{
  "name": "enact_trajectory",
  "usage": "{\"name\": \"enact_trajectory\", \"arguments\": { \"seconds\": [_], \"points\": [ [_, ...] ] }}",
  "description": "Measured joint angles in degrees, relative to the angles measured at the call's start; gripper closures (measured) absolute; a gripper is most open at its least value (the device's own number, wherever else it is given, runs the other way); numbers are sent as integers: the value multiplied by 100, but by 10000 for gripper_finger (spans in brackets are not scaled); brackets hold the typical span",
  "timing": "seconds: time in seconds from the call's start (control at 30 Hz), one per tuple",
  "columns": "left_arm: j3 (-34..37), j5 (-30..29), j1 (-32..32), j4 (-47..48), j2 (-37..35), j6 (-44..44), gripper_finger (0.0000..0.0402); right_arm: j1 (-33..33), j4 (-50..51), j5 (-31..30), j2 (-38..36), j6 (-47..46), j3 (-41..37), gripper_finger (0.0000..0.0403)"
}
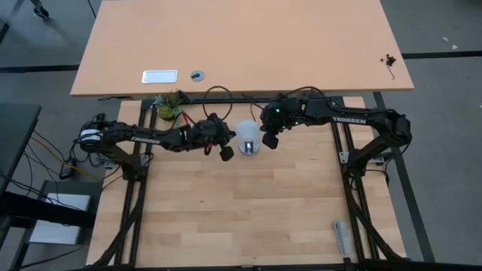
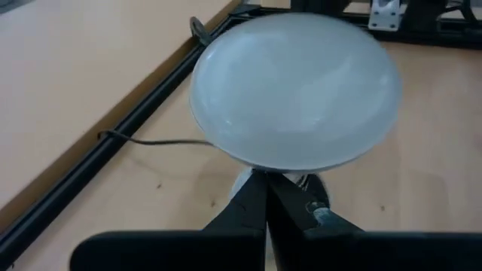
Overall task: Screw lightbulb
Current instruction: Insert the white lightbulb into the desk lamp
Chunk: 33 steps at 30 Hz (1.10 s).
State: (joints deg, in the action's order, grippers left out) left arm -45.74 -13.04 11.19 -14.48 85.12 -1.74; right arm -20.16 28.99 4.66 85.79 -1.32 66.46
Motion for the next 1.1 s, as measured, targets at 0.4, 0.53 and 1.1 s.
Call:
{"name": "enact_trajectory", "arguments": {
  "seconds": [0.4,0.53,1.1],
  "points": [
    [0,48,53,273,0,-2,392,-98,-107,-234,-180,-44,2,392],
    [0,50,53,324,0,-2,392,-108,-372,-483,-180,-35,2,392],
    [-4,979,-588,-609,-7,-151,400,-426,-1602,-170,88,197,-190,392]
  ]
}}
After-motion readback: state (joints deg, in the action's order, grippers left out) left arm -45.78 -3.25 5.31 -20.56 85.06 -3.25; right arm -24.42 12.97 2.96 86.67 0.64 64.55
